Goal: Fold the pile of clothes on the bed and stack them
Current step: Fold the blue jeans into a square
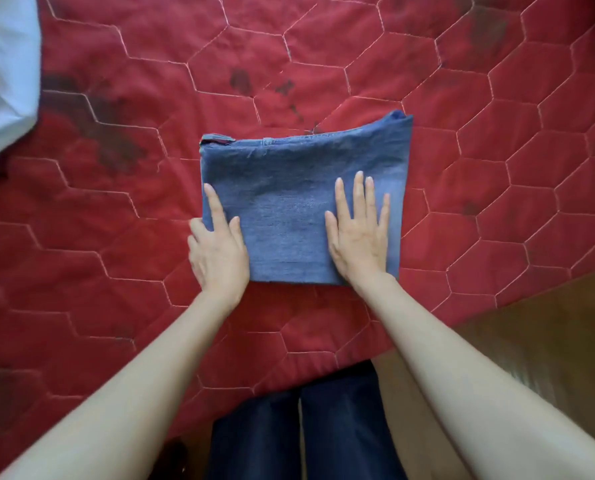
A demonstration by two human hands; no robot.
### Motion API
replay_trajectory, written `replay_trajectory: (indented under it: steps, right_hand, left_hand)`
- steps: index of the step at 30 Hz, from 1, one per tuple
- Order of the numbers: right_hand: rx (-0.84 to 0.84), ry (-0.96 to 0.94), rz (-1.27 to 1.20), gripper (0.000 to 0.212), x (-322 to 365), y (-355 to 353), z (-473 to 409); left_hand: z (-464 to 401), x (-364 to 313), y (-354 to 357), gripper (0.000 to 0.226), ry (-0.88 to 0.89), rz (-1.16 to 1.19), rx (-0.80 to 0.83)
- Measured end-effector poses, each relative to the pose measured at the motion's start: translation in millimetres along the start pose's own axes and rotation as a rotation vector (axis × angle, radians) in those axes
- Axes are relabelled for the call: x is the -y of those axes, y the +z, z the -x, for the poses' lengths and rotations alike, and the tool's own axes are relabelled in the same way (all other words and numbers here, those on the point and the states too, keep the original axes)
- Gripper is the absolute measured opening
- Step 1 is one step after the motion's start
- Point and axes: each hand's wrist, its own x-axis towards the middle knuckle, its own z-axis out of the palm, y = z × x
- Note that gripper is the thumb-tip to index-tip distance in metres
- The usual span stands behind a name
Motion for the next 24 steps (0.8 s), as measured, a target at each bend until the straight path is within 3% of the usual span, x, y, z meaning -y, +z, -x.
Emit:
replay_trajectory:
  steps: [4,8,11,13,17,19,24]
  right_hand:
    - [-0.018,-0.091,-0.028,0.057,19.0,3.2,2.0]
    - [-0.072,-0.376,-0.059,0.053,53.4,11.2,19.0]
    - [-0.081,-0.438,-0.049,0.053,55.5,17.6,20.7]
    - [-0.106,-0.397,-0.024,0.052,36.2,20.0,17.4]
    - [-0.083,-0.090,0.027,0.054,-36.1,21.5,33.4]
    - [-0.054,-0.059,0.063,0.054,-60.2,20.1,43.8]
    - [-0.074,-0.011,0.002,0.055,-32.0,10.3,23.1]
  left_hand:
    - [41.4,1.5,14.8,0.065,-0.035,-0.076,0.011]
    - [43.3,7.6,23.2,0.057,0.391,-0.280,-0.005]
    - [33.0,19.4,26.7,0.057,0.522,-0.332,-0.016]
    - [28.5,27.4,27.8,0.058,0.573,-0.353,-0.030]
    - [27.3,26.6,27.1,0.059,0.592,-0.352,-0.033]
    - [29.1,23.1,26.2,0.059,0.571,-0.366,-0.025]
    - [8.0,-2.7,25.4,0.059,0.655,-0.380,-0.037]
